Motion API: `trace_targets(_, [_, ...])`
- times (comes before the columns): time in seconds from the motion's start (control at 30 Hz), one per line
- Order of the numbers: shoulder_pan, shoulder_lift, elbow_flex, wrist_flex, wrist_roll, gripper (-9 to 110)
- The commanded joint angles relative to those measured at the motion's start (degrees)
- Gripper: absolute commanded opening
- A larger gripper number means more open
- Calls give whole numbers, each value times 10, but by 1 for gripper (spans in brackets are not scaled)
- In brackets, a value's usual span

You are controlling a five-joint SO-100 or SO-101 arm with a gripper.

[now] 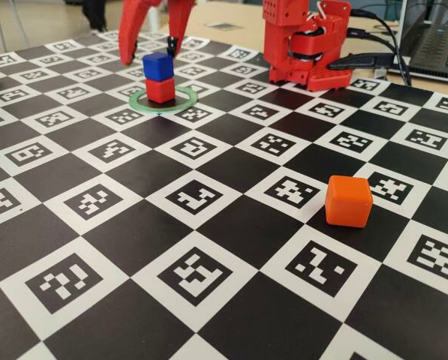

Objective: Grab the red cube then put it in the green circle then put the blue cube on top and finally the orange cube on top

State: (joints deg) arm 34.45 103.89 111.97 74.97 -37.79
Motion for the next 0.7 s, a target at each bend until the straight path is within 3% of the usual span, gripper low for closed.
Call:
trace_targets(0.0, [6,47,-98,68,4,43])
trace_targets(0.33, [-74,80,-235,251,98,41])
trace_targets(0.67, [-359,93,-265,299,382,38])
